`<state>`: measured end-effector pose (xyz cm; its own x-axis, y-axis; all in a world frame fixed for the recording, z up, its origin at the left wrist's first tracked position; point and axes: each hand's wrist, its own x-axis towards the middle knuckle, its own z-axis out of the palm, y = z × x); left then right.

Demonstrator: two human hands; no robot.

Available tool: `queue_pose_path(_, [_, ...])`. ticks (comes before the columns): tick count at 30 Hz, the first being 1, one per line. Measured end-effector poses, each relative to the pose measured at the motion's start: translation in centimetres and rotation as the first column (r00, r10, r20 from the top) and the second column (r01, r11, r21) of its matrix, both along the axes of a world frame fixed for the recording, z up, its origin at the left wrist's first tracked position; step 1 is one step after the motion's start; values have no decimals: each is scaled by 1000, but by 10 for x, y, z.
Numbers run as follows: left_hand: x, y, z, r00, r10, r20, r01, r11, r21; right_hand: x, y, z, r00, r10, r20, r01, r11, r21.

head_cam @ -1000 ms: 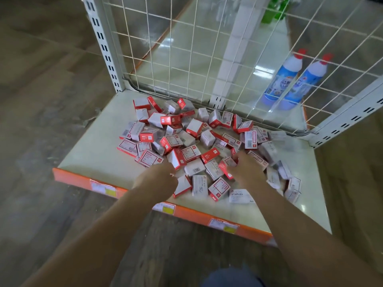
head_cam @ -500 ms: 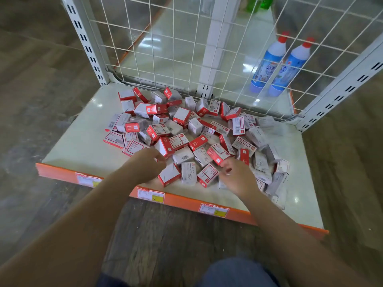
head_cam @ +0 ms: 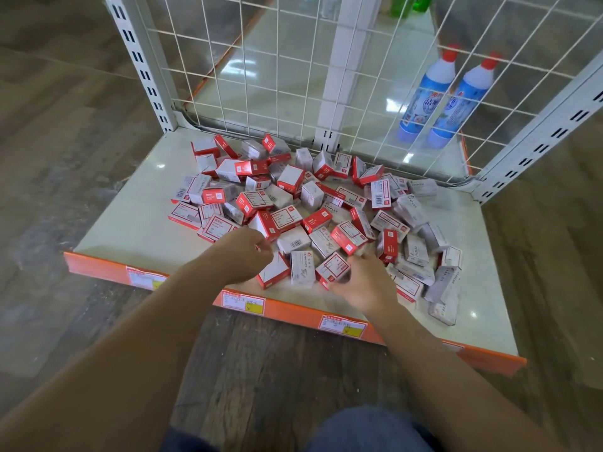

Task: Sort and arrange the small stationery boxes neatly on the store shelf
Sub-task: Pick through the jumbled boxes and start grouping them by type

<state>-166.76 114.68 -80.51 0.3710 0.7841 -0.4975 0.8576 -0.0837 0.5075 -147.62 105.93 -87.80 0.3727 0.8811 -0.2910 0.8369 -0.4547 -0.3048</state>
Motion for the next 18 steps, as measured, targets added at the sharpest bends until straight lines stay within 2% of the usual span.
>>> queue_pose_path(8, [5,2,-3,999,12,49,-8,997,-75,8,3,17,996,85,32,-85,996,-6])
queue_pose_path(12, [3,5,-7,999,19,34,-16,998,-63,19,0,31,993,120,14,-120,992,35])
queue_pose_path(18, [13,7,-3,990,61,128,-56,997,-49,20,7,62,980,192,-56,-180,970,164])
